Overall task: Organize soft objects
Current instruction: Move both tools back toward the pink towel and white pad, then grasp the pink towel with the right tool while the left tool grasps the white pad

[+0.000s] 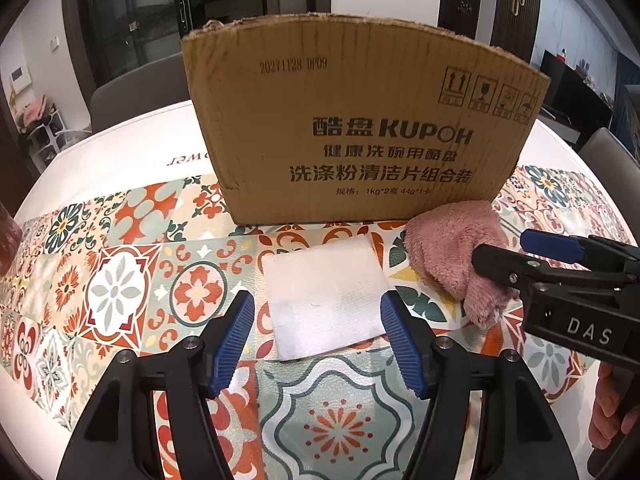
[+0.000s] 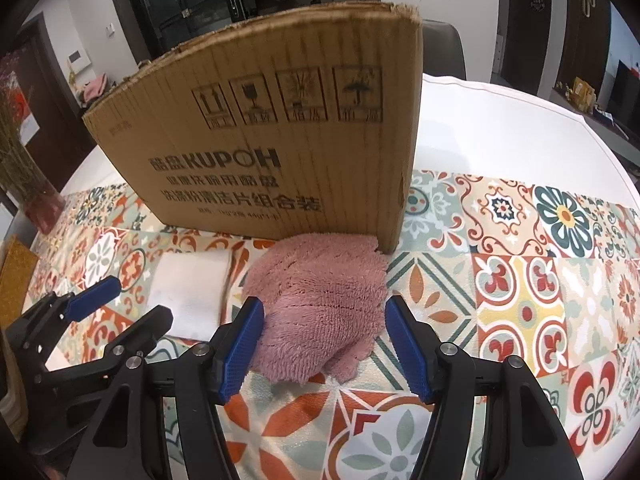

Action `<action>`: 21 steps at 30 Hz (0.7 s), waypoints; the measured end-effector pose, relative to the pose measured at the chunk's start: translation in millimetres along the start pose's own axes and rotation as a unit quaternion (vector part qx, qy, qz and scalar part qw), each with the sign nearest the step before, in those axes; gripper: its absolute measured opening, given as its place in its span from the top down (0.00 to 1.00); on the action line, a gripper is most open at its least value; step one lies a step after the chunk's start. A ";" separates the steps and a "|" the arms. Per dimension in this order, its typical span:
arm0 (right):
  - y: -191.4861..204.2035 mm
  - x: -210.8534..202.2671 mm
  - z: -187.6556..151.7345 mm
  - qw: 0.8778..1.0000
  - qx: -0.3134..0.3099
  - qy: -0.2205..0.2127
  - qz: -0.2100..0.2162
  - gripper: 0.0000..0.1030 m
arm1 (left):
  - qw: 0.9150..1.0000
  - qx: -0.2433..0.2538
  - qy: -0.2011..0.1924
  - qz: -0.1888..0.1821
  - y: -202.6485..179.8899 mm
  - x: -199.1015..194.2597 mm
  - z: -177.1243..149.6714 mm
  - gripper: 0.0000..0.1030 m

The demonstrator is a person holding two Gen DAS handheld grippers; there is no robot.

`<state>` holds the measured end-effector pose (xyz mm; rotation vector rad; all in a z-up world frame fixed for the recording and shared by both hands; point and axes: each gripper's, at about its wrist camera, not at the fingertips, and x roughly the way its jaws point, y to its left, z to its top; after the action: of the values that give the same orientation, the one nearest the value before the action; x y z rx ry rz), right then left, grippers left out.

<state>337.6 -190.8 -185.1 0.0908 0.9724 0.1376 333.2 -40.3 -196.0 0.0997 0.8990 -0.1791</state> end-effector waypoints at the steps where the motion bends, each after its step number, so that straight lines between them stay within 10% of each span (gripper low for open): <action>1: -0.7 2.1 -0.2 1.000 0.001 0.002 0.000 0.38 | 1.000 0.000 0.002 -0.001 -0.2 2.5 0.2 0.37; 21: 3.6 24.8 -7.5 1.000 -0.007 0.016 -0.004 0.39 | 1.000 -0.003 0.026 0.006 2.3 37.4 -7.0 0.29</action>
<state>344.9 -183.2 -209.1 0.0719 1.0031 0.1399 351.0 -41.2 -229.7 0.1038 0.9498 -0.1641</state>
